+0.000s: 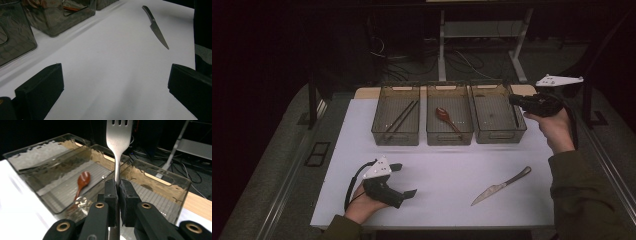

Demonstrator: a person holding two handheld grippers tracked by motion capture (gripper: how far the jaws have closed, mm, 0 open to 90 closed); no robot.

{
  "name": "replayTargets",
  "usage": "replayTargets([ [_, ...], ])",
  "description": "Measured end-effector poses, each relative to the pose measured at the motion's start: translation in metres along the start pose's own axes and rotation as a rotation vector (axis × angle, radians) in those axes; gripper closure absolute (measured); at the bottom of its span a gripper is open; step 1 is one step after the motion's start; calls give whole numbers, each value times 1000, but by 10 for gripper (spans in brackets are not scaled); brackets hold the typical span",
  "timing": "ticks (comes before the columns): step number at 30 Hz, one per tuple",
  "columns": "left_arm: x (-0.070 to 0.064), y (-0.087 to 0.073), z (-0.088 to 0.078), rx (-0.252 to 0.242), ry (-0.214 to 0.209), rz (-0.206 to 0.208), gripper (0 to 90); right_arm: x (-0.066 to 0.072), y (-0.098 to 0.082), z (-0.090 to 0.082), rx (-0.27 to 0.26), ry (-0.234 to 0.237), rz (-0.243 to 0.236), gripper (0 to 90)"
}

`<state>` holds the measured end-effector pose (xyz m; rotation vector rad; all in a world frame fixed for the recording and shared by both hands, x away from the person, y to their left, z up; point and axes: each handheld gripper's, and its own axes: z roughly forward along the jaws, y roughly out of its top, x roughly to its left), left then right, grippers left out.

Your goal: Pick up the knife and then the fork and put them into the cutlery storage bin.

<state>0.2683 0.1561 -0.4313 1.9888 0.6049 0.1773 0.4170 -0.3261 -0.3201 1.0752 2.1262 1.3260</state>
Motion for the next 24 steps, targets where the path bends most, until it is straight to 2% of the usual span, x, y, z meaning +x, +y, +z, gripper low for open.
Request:
replayTargets([
  [9,0,0,0,0,-1,0,0,-18,-9,18,31,-26,32,836],
  [16,0,0,-1,0,-2,1,0,-22,-14,30,65,-35,29,836],
  [24,0,0,-1,-1,-2,1,0,-25,-21,42,128,-59,17,836],
])
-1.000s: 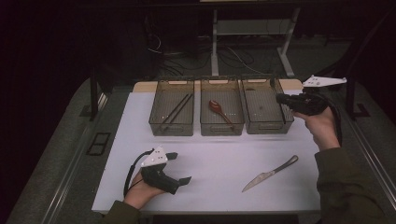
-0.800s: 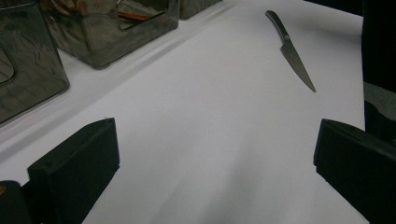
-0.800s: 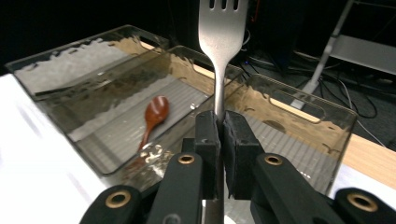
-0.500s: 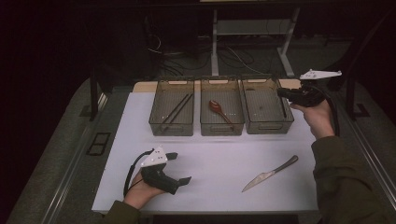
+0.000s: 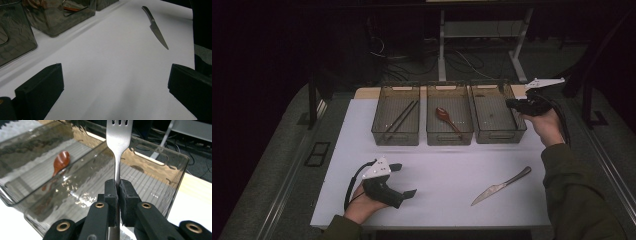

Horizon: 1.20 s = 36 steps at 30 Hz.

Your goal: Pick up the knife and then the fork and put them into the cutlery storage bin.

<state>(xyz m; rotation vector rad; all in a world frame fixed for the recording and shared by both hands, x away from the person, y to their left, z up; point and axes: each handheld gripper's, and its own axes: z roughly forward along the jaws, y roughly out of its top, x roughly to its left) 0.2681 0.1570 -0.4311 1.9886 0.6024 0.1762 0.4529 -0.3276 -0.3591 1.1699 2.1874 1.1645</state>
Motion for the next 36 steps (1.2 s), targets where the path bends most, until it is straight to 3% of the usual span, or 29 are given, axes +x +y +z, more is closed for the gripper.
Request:
replayTargets([
  [9,0,0,0,0,-1,0,0,-2,-6,6,42,-2,2,836],
  [24,-1,0,0,1,-1,2,0,-6,-17,20,166,-12,-7,836],
  [36,-1,0,0,1,-3,1,0,-2,-19,30,236,9,-10,825],
])
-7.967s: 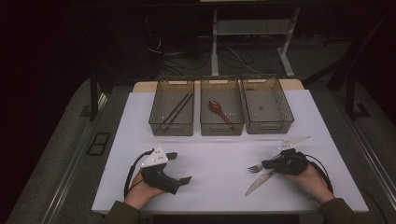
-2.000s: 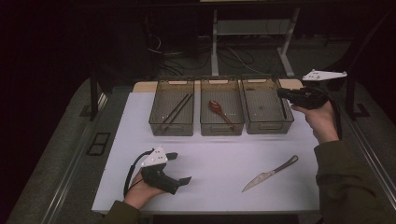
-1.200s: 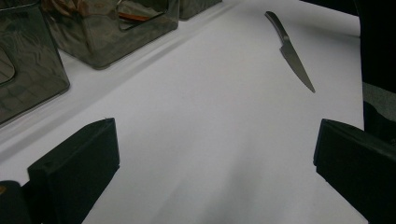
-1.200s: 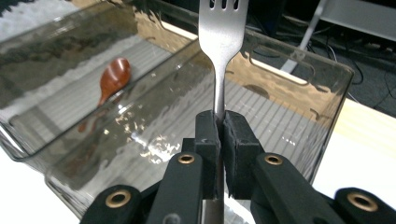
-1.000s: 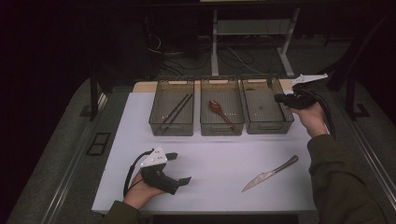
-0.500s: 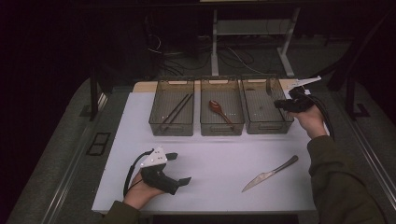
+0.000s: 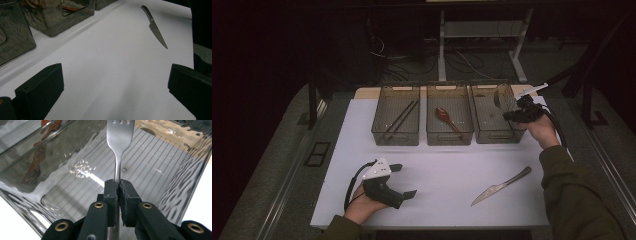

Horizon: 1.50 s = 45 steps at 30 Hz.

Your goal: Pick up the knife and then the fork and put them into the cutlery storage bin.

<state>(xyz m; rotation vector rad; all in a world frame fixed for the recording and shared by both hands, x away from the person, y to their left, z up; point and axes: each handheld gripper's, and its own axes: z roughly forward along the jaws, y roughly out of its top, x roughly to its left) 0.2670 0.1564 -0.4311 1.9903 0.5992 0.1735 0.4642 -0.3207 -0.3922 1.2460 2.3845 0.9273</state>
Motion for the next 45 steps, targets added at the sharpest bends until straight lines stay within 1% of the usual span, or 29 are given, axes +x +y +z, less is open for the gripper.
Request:
replayTargets([
  [2,0,0,0,0,0,0,0,0,0,1,5,2,-1,817],
  [3,0,0,0,1,0,1,0,0,-1,1,-4,1,-3,805],
  [4,0,0,0,1,0,1,0,0,0,0,-13,1,6,801],
  [7,0,0,0,1,0,1,0,0,0,-3,-32,10,13,776],
  [12,0,0,0,1,0,1,0,4,0,-14,-90,41,15,768],
  [14,0,0,0,1,1,2,0,8,-1,-20,-113,53,10,784],
  [18,0,0,0,1,1,3,0,19,-6,-33,-145,103,-11,849],
  [21,-1,0,0,1,1,4,0,28,-13,-41,-149,124,-29,885],
  [26,-1,0,0,4,0,7,0,40,-26,-49,-153,164,-41,887],
  [28,-1,0,0,3,0,7,0,44,-32,-50,-145,171,-42,887],
  [31,-1,0,0,2,2,5,0,53,-42,-51,-134,181,-58,887],
  [36,-1,0,1,4,1,6,0,69,-59,-54,-130,205,-77,888],
  [43,-1,0,1,3,6,3,0,90,-75,-59,-107,241,-109,888],
  [45,0,0,1,11,6,10,0,96,-81,-60,-103,254,-121,888],
])
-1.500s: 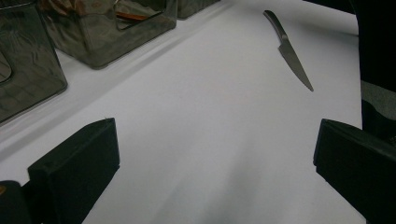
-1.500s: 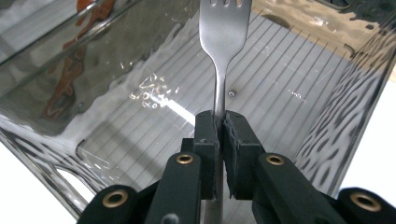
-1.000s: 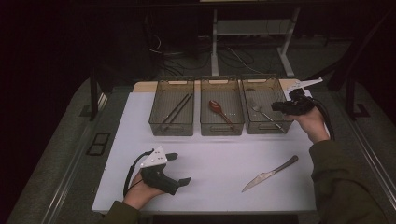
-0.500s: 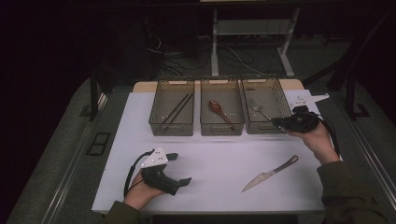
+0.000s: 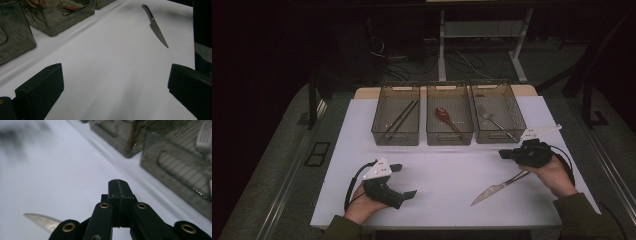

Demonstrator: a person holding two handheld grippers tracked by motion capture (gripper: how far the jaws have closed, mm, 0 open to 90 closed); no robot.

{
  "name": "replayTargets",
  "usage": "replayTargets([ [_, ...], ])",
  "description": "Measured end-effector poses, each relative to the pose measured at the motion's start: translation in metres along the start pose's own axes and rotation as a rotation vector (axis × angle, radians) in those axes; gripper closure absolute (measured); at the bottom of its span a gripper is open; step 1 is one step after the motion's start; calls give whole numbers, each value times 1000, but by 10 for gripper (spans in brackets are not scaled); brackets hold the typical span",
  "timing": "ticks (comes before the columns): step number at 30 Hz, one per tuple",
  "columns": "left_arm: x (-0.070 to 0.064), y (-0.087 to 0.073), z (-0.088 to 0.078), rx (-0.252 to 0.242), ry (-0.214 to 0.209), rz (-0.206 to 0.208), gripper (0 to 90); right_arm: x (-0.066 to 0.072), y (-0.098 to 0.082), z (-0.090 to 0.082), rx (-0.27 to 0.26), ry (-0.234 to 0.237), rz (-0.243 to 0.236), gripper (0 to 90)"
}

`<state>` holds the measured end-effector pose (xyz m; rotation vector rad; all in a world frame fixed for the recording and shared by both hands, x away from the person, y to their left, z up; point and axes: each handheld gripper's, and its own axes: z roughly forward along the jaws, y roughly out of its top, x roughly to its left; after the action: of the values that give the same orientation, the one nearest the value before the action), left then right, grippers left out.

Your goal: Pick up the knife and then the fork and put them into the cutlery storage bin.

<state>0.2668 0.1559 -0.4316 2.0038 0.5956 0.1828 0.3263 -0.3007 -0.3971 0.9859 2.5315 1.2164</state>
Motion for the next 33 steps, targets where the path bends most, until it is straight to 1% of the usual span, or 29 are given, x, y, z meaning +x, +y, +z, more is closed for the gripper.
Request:
replayTargets([
  [8,0,-2,1,11,11,4,0,27,-16,-1,25,54,-44,888],
  [14,0,-1,0,12,12,3,0,41,-31,-3,38,82,-53,888],
  [18,1,-1,1,12,9,2,0,47,-42,-1,66,99,-53,887],
  [20,0,-1,2,12,7,0,0,50,-46,1,83,103,-62,888],
  [25,0,-1,2,14,6,1,0,55,-56,8,117,106,-67,888],
  [27,0,-1,2,13,6,1,0,55,-58,11,127,100,-68,887],
  [30,1,-1,2,15,4,1,0,56,-58,14,128,98,-66,887],
  [31,1,-1,2,15,4,0,0,56,-59,15,132,97,-76,888],
  [33,1,-1,3,14,3,0,0,57,-59,18,140,101,-78,888],
])
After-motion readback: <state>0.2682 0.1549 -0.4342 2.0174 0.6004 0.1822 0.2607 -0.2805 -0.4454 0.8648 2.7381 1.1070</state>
